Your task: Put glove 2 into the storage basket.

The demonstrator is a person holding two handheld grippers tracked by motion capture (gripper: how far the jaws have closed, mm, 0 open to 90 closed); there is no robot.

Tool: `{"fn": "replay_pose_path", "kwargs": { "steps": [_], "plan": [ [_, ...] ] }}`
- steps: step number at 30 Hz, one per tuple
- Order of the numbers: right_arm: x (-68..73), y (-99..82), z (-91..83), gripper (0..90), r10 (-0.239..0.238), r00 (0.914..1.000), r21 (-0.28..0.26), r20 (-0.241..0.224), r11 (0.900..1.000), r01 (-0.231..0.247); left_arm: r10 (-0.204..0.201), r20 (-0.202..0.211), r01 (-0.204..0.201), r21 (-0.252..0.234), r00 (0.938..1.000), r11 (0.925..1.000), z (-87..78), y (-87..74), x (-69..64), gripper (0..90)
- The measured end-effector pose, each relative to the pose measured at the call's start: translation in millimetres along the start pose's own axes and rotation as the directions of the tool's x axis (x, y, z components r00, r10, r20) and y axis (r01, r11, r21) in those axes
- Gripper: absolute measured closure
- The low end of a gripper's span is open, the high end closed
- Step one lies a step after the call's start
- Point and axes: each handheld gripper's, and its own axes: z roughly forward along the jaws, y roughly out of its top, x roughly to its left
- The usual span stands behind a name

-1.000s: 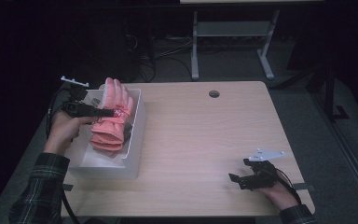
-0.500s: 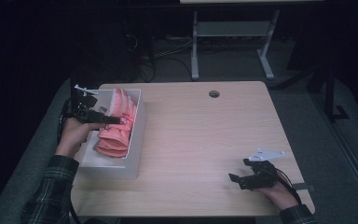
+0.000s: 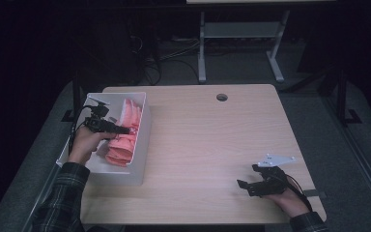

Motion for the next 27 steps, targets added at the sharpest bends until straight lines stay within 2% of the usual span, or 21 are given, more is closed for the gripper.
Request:
{"fn": "replay_pose_path", "kwargs": {
  "steps": [3, 9, 12, 15, 17, 20, 25, 27],
  "plan": [
    [0.0, 0.0, 0.3, 14.1, -0.001, 1.0000, 0.000, 0.000, 1.0000, 0.001, -0.012, 0.005, 0.012, 0.021, 0.9999, 0.9997, 8.1, -2.3, 4.5, 59.9],
    [-0.1, 0.1, 0.4, 14.1, -0.004, 1.0000, -0.001, 0.000, 1.0000, 0.004, -0.001, -0.017, 0.003, 0.062, 0.9999, 0.9981, 19.1, -1.1, 4.6, 59.5],
    [0.7, 0.3, 0.8, 14.1, -0.003, 1.0000, 0.002, -0.003, 1.0000, 0.003, -0.010, -0.012, 0.010, 0.062, 0.9999, 0.9980, 22.2, -2.1, 7.3, 59.2],
    [1.1, 0.4, 0.6, 14.1, -0.003, 1.0000, 0.004, -0.002, 1.0000, 0.003, -0.017, -0.001, 0.017, 0.041, 0.9998, 0.9990, 22.9, -5.1, 9.8, 57.7],
    [0.9, 0.4, 0.7, 14.1, -0.003, 1.0000, 0.003, -0.002, 1.0000, 0.003, -0.029, 0.003, 0.029, 0.025, 0.9996, 0.9993, 21.5, -6.7, 11.9, 53.5],
    [1.1, 0.4, 0.1, 14.1, -0.002, 1.0000, 0.003, -0.003, 1.0000, 0.002, -0.035, -0.001, 0.035, 0.014, 0.9994, 0.9993, 18.2, -6.3, 12.6, 42.1],
    [0.3, 0.2, 0.1, 14.1, -0.003, 1.0000, 0.000, -0.002, 1.0000, 0.003, -0.003, -0.034, 0.002, -0.019, 0.9994, 0.9998, 7.4, -4.6, 7.1, 28.4],
    [0.5, 0.2, 0.0, 14.1, -0.003, 1.0000, 0.000, -0.004, 1.0000, 0.003, 0.008, -0.030, -0.009, -0.036, 0.9995, 0.9993, 2.0, -4.3, 5.9, 24.5]
  ]
}}
